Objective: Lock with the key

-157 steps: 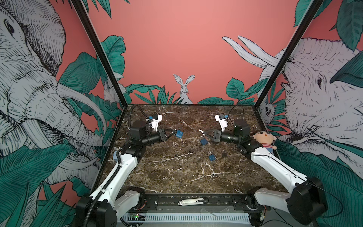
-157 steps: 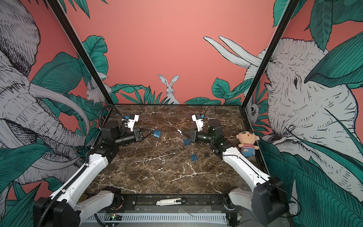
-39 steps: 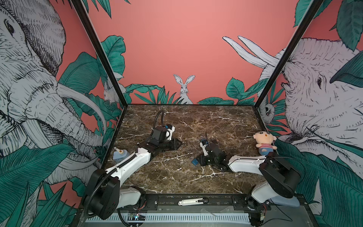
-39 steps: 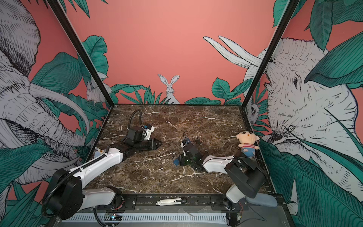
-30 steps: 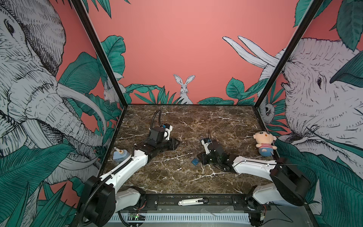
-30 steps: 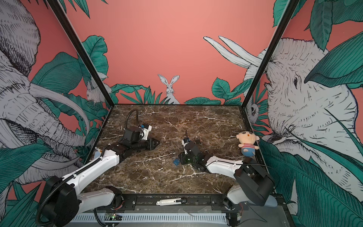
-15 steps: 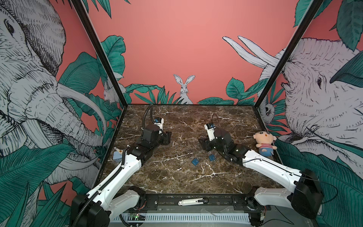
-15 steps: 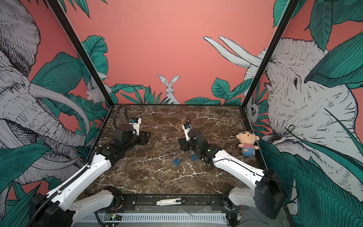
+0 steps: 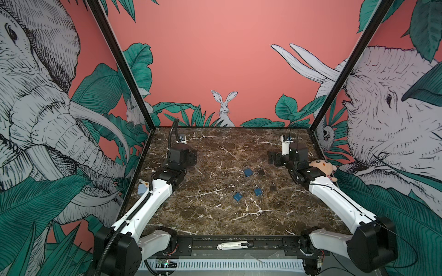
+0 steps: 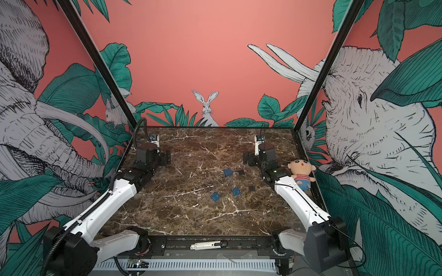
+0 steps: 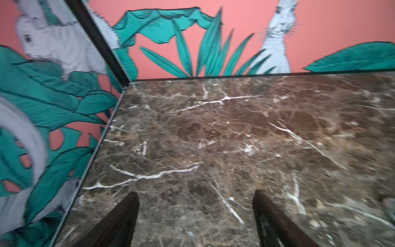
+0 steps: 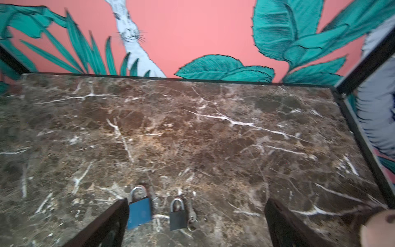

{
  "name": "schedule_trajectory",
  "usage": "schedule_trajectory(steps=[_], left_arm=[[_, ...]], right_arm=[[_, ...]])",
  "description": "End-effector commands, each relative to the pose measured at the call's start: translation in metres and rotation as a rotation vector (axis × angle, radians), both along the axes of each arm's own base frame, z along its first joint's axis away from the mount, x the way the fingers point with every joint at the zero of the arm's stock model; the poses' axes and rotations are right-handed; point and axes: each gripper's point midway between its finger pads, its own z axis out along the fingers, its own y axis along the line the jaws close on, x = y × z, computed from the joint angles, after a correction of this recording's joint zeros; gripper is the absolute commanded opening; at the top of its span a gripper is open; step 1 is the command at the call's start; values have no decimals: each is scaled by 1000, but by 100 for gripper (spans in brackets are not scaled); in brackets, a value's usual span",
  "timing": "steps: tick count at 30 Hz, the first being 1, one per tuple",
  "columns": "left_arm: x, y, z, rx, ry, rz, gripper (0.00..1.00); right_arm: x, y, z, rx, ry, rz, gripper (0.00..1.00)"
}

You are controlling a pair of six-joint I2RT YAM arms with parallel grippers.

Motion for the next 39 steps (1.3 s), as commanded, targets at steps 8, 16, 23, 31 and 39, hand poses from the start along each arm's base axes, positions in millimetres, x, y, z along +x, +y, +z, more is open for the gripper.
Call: schedule_trajectory(steps=[8, 16, 23, 31, 39], left_arm=[[-5, 71, -55, 149, -117, 143, 84], [17, 45, -94, 125, -98, -19, 82], [27, 34, -113, 106, -99, -75, 82], [32, 29, -131, 71, -82, -132, 82], [35, 31, -139, 17, -84, -164, 85]], right_arm=[[0, -103, -42, -209, -10, -286, 99], [-8, -114, -58, -249, -154, -301, 99], [-5, -106, -76, -203, -238, -264, 99], [5, -104, -114, -181, -244, -237, 100], [16, -100, -121, -162, -160, -183, 100]])
